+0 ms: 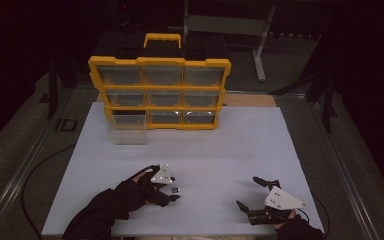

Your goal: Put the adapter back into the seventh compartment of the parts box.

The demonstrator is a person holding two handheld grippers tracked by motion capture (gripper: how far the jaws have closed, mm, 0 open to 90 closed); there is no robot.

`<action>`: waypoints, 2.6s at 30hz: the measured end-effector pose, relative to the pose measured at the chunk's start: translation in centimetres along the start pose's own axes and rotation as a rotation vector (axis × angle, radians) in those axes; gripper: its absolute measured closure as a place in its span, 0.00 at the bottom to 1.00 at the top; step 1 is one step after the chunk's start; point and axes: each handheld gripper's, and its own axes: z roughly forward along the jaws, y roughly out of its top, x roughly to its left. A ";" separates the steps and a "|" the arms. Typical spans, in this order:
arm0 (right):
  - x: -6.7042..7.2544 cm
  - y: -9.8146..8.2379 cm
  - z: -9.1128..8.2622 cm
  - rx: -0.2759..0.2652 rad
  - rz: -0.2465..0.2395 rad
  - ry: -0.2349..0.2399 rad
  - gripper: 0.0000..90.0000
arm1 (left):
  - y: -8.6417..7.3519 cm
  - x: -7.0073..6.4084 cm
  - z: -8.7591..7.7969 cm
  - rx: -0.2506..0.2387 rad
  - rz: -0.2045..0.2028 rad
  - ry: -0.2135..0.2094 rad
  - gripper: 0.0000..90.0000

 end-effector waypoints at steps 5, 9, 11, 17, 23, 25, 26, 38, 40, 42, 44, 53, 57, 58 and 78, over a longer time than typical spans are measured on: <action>0.0 0.0 0.0 0.000 -0.002 0.000 0.09 | 0.0 0.0 0.1 0.017 0.007 -0.009 0.53; 0.0 0.0 0.0 0.000 -0.001 0.000 0.09 | 0.0 0.0 0.2 0.025 0.008 -0.014 0.58; 0.0 0.0 0.0 0.000 -0.001 -0.001 0.09 | 0.0 0.0 0.2 0.020 0.006 -0.015 0.62; 0.0 0.0 0.0 0.000 -0.001 -0.001 0.09 | 0.2 0.0 0.3 0.024 0.008 -0.016 0.72; 0.0 0.0 0.0 0.000 -0.003 -0.001 0.09 | 0.4 0.2 0.4 0.027 0.005 -0.023 0.77; 0.0 0.0 0.0 0.001 -0.002 -0.001 0.09 | 0.3 0.4 0.5 0.022 0.004 -0.028 0.78; 0.0 0.0 0.0 0.001 -0.002 -0.002 0.09 | 0.3 0.4 0.5 0.021 0.000 -0.030 0.78; 0.0 0.0 0.0 0.001 -0.003 -0.001 0.09 | 0.8 0.4 0.7 0.046 0.008 -0.013 0.82; 0.0 0.0 0.0 0.001 -0.003 -0.001 0.09 | 0.9 0.5 0.7 0.055 0.008 -0.013 0.83; 0.0 0.0 0.0 0.001 -0.003 -0.001 0.09 | 1.0 0.5 0.8 0.058 0.001 -0.017 0.84; 0.0 0.0 0.0 0.000 -0.003 -0.001 0.09 | 1.0 0.5 0.8 0.064 0.004 -0.016 0.84; 0.0 0.0 0.0 0.000 -0.001 -0.001 0.09 | 1.3 0.6 0.8 0.074 -0.001 -0.022 0.85; 0.0 0.0 0.0 0.001 -0.001 -0.002 0.09 | 1.3 0.6 0.7 0.071 0.000 -0.028 0.85; 0.0 0.0 0.0 0.000 -0.001 -0.002 0.09 | 1.3 0.5 0.7 0.069 -0.003 -0.054 0.85; 0.0 0.0 0.0 -0.002 -0.005 -0.005 0.09 | 2.7 0.6 -1.4 0.030 -0.002 -0.074 0.85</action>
